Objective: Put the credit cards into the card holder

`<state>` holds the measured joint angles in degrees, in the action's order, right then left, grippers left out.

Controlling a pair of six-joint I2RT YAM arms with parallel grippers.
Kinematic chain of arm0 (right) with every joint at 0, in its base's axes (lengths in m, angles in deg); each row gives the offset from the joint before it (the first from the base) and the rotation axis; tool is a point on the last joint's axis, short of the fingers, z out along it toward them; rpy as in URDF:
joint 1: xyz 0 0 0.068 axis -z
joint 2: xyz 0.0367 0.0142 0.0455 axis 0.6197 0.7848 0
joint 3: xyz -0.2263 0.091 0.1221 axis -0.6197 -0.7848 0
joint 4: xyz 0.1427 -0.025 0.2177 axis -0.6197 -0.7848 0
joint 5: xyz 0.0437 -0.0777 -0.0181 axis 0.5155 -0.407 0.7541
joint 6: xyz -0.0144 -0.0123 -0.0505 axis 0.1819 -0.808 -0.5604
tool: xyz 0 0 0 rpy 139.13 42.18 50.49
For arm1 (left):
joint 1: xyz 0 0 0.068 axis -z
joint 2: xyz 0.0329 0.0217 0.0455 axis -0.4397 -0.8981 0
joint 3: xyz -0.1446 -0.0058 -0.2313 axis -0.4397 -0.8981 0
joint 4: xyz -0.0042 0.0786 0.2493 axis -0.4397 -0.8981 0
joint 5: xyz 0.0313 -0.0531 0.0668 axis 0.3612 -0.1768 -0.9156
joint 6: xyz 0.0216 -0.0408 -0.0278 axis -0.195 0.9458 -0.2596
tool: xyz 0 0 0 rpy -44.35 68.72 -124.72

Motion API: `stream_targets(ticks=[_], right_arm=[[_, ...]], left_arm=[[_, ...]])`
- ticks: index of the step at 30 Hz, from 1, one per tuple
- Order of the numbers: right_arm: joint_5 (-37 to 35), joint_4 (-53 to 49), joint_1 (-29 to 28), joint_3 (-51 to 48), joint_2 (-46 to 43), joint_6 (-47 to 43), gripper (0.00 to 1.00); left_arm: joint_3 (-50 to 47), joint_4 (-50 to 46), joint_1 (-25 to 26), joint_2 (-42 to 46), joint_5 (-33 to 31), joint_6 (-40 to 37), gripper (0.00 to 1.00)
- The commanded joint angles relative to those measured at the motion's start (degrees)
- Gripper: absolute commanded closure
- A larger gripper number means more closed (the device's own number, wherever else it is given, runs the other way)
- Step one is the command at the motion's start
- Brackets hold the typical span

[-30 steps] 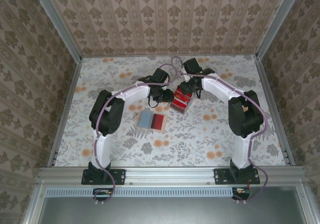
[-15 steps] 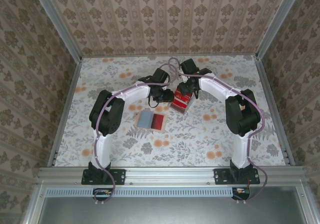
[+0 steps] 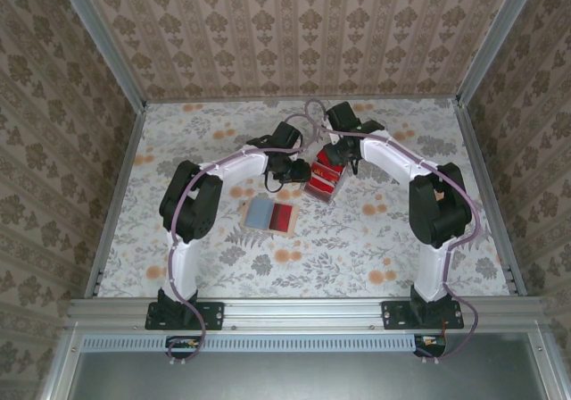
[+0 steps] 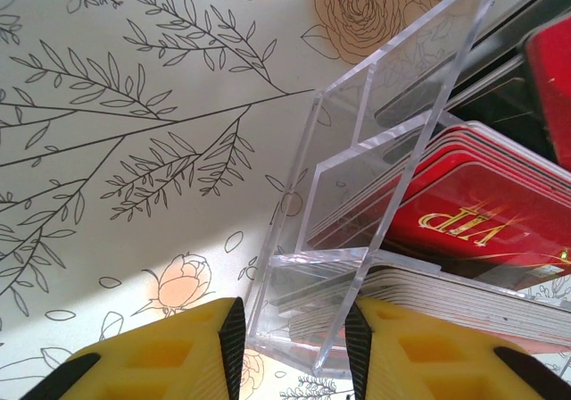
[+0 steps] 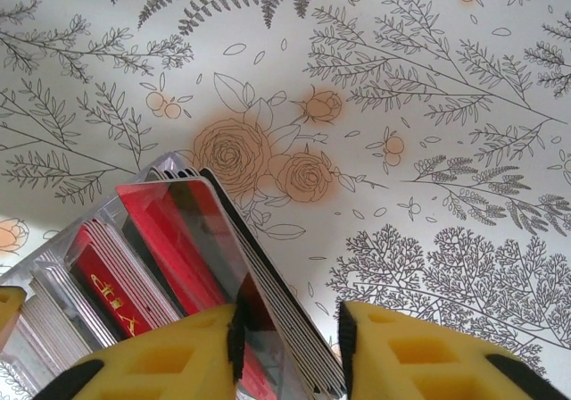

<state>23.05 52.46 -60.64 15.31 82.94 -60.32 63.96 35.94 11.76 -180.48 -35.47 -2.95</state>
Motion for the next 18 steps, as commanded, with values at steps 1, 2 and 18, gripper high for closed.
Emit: stream_targets(ticks=[1,2,18], right_arm=[[-0.59,0.28,0.55,-0.93,-1.52,-0.11,0.68],[0.03,0.36,0.55,-1.0,-1.51,-0.22,0.71],[1.96,0.12,0.81,-2.44,-7.06,-0.84,0.92]], left_arm=[[-1.71,-4.52,0.56,-1.79,0.2,-0.14,0.63],[-1.88,-4.26,0.56,-1.68,0.1,-0.07,0.63],[-1.13,-5.0,0.65,-1.39,-0.35,-0.23,0.63]])
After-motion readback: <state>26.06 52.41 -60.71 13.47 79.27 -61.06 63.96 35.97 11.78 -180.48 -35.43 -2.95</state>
